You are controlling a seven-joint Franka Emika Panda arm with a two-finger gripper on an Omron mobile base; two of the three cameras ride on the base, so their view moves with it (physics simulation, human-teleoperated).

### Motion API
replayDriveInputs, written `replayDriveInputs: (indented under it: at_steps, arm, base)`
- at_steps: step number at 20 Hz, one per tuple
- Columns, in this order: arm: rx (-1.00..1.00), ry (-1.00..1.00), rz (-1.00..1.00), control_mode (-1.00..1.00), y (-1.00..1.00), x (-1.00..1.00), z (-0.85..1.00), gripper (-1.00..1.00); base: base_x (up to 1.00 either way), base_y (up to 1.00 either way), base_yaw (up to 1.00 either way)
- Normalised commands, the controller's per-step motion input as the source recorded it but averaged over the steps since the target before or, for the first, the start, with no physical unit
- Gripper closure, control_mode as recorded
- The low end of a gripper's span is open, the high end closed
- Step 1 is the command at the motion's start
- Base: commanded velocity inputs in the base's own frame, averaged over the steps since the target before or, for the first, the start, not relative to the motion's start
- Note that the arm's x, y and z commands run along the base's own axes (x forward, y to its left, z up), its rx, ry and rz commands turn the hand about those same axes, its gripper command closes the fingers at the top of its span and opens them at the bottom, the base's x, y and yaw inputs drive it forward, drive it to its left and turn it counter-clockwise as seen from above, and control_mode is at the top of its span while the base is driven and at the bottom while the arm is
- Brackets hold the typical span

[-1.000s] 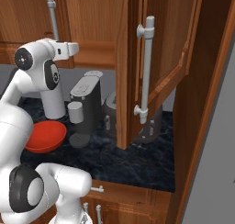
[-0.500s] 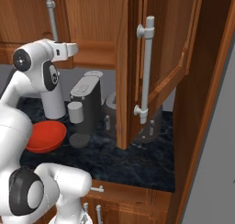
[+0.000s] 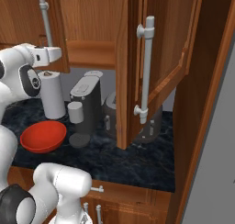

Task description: Open the cabinet. Pick the apple and tangerine from the cabinet and place them into the bowl. Then close the cabinet.

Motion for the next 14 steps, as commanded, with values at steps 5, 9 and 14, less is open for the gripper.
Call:
replayDriveInputs:
  at_steps: [5, 9, 14]
  arm:
    - [-0.02, 0.0, -0.07, -1.0, 0.78, -0.38, 0.0, 1.0]
    - [-0.04, 0.0, -0.08, -1.0, 0.8, -0.29, 0.0, 1.0]
    - [-0.07, -0.01, -0.1, -1.0, 0.93, -0.26, 0.0, 1.0]
  base:
    - [0.0, 0.0, 0.0]
    - [0.0, 0.0, 0.0]
    - [0.0, 0.0, 0.0]
